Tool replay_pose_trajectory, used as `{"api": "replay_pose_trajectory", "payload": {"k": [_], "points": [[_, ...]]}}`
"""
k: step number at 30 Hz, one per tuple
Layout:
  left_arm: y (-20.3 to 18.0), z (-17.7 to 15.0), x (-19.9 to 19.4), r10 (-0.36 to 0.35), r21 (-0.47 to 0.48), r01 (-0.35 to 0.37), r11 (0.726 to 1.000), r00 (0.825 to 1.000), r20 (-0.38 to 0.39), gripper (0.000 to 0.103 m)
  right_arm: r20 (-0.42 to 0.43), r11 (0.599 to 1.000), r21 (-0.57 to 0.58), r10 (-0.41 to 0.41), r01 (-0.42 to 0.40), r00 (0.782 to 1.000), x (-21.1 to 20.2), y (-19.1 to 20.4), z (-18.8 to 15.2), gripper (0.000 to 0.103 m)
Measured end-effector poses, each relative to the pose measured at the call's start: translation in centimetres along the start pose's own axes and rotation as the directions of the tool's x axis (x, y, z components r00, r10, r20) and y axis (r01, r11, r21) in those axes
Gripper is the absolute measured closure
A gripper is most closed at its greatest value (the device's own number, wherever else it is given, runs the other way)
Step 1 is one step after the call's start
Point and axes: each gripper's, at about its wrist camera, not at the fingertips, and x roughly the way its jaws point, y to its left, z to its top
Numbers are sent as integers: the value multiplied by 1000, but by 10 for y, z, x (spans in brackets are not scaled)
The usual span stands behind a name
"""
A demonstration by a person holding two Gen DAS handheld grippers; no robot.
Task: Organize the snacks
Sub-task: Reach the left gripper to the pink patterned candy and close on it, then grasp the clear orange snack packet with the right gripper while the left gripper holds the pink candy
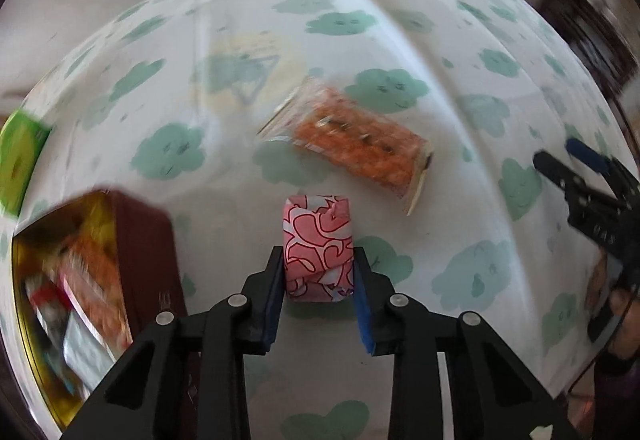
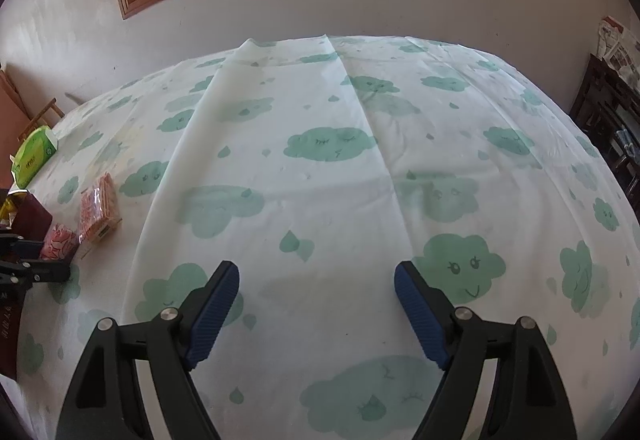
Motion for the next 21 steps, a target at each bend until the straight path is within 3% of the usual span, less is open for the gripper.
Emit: {"api": "replay_pose_trajectory", "payload": {"k": [3,6,10,14,15,16,17,21], "points": [[-2,-18,-7,4,-86,-4,996,1000,1,75,-15,999,-43,-34,33,999,3,9,0,14],[-14,-42,-16,5,-123,-4,992,1000,6,75,-25,999,-53,-12,11,1000,4,9,0,8],[-19,-65,-22,63,-159,-57,986,997,33,75,-25,998,-55,-13,12,1000,2,10,-1,8],[-15,-72,-24,65,-198,-50,979,996,67,74,-20,999,-51,3,-4,1000,-1,10,-4,8],[-14,-73,-24,64,-207,-47,977,995,77,72,-6,998,-40,51,-51,999,-4,11,-4,8],[-14,-74,-24,69,-211,-49,976,994,86,72,31,987,-26,162,-161,986,-13,14,-3,8],[-16,-74,-24,77,-207,-57,977,993,92,71,46,975,-35,220,-218,975,-18,20,-1,8],[-16,-76,-24,83,-211,-59,976,991,104,71,50,921,-266,309,-286,950,-28,77,19,8]]}}
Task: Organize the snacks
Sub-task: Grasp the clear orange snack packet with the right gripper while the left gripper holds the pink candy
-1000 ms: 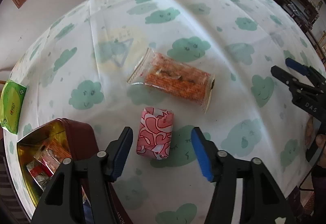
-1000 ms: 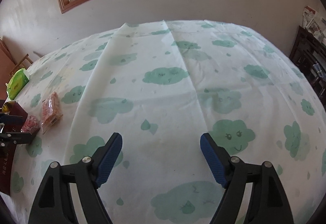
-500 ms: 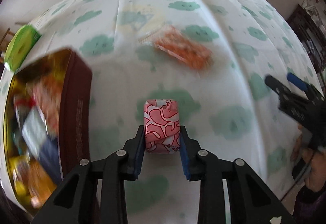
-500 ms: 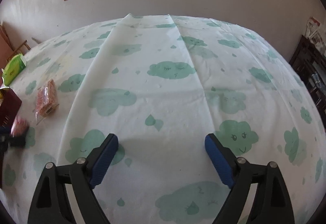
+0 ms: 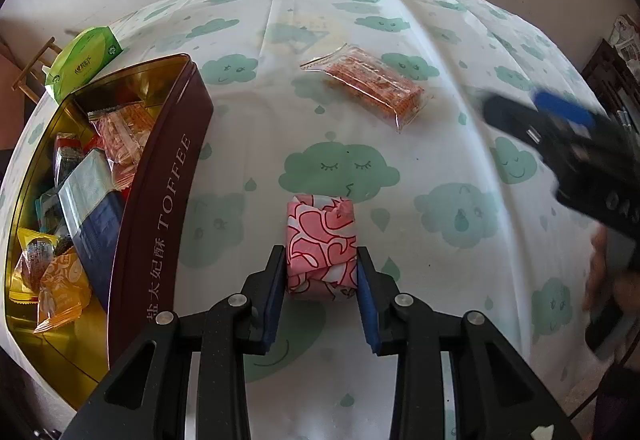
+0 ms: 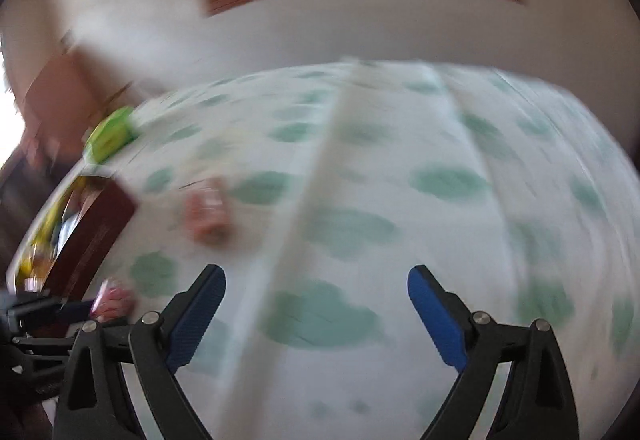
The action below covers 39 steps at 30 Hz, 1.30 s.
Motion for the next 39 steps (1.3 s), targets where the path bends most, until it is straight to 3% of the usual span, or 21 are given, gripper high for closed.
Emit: {"api": "replay_pose_trajectory", "payload": {"k": [3,8,12,17,19,20,23,27,34,39], "points": [[-1,1,1,-6,-5,6,1000,1000,4,71,-28,992,-104,71,-74,997,20,28,24,8],[1,0,0,-20,-20,21,1000,1000,3,71,-96,975,-196,91,-108,991,58,52,41,11],[3,-1,0,-34,-34,34,999,999,2,68,-156,973,-210,62,-94,986,85,57,44,39],[1,-2,0,-38,-28,38,999,999,6,64,-163,971,-227,39,-76,986,97,61,41,43],[-2,-3,0,-35,-15,35,999,999,10,61,-146,971,-229,40,-73,988,94,63,39,63],[-3,-4,0,-32,-8,32,999,999,13,59,-146,972,-227,29,-62,989,93,62,38,66],[-6,-5,1,-27,6,27,1000,1000,16,56,-135,978,-199,37,-63,990,79,55,33,66],[-5,-4,2,-77,9,77,997,997,10,39,-81,992,-124,1,-11,997,45,26,16,66],[-6,-6,2,-91,10,90,996,995,34,38,-58,984,38,-172,174,983,2,-46,-23,66],[5,-4,1,-150,-19,151,988,988,43,42,-72,975,101,-190,196,979,3,-64,-35,66]]}}
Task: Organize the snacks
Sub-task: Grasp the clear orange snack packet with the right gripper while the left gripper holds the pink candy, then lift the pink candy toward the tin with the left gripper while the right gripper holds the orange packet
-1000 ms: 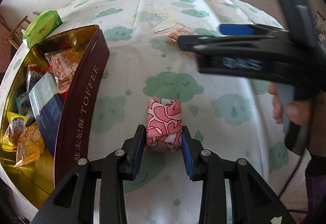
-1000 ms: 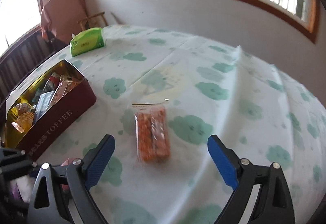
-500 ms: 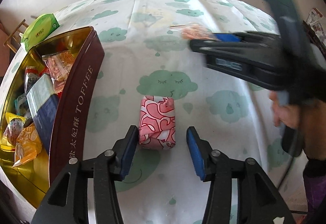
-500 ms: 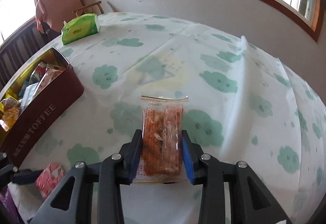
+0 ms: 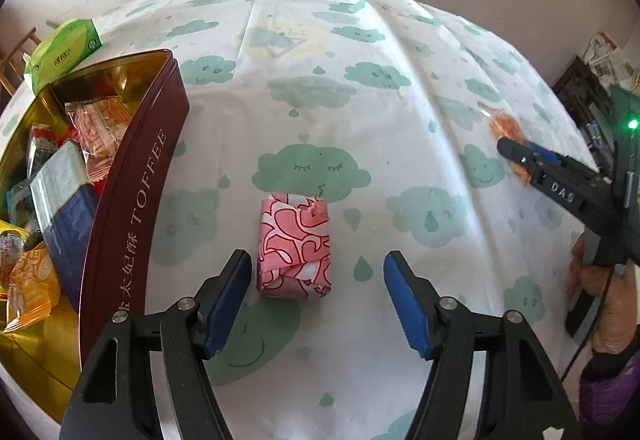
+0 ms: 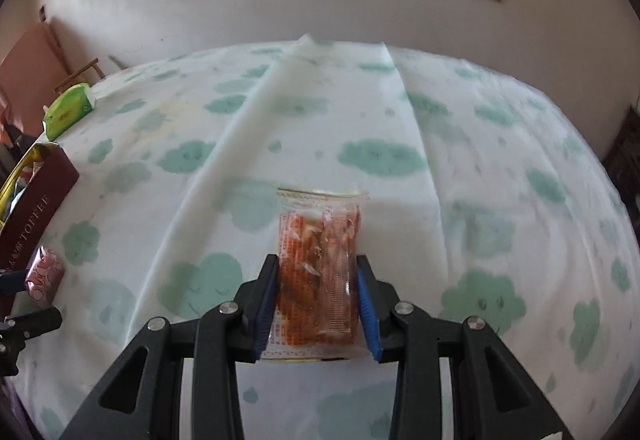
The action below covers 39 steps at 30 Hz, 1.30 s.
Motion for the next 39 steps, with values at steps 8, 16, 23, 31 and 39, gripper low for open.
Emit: {"api": "replay_pose_trajectory", "payload": {"k": [8,16,23,31,39], "points": [[5,5,0,42,36,-42,998,999,0,75,-13,1000,14,9,-8,1000,4,-4,0,66],[-13,-3,-10,44,77,-46,996,999,19,76,-13,1000,24,14,-14,1000,4,-7,-2,66],[-17,-11,-15,67,68,-69,995,997,26,76,-17,1000,16,2,-2,1000,4,-6,-2,66],[-12,-19,-30,84,57,-86,995,996,41,76,-21,1000,5,-18,18,1000,4,-2,-2,66],[-6,-24,-52,88,52,-93,994,993,80,76,-24,1000,-3,-30,29,999,5,-1,-1,66]]}}
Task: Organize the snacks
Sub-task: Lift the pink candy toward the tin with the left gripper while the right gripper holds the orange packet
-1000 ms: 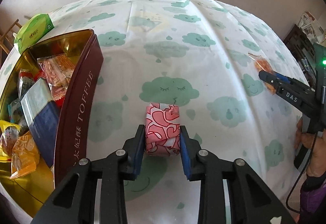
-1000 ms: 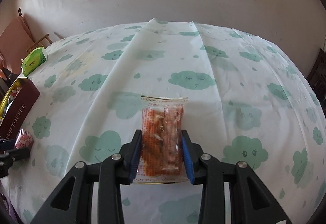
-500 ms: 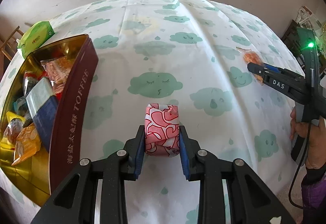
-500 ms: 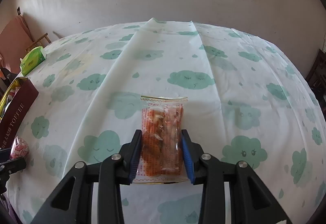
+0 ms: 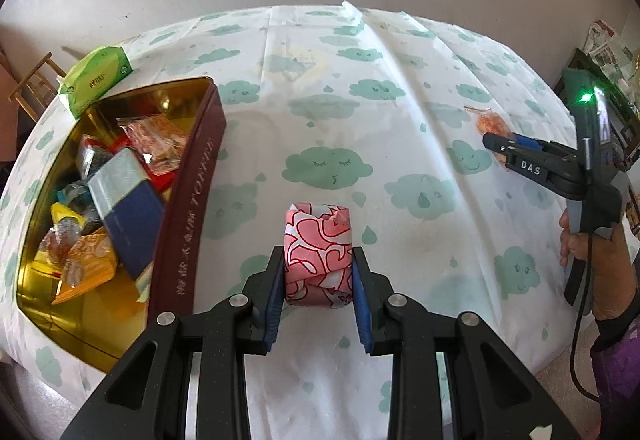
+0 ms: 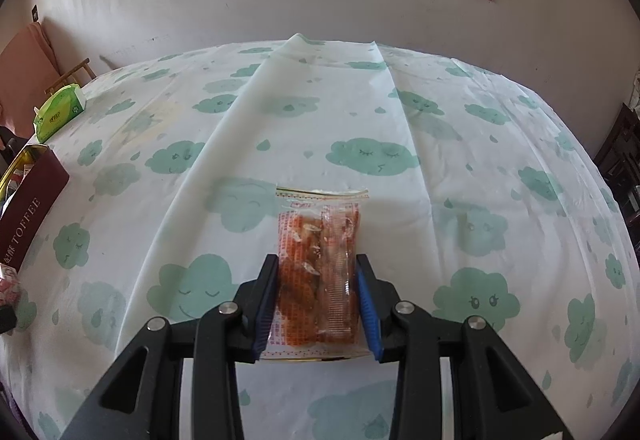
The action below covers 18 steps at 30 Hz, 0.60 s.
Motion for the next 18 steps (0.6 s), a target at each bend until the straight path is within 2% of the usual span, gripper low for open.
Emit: {"api": "replay_pose_trajectory", "payload": {"k": [18], "points": [[19,-9,-33,14,-21,-13,1000,999,43,76,-2,1000,-7,-11,11,1000,0,1,0,66]]}}
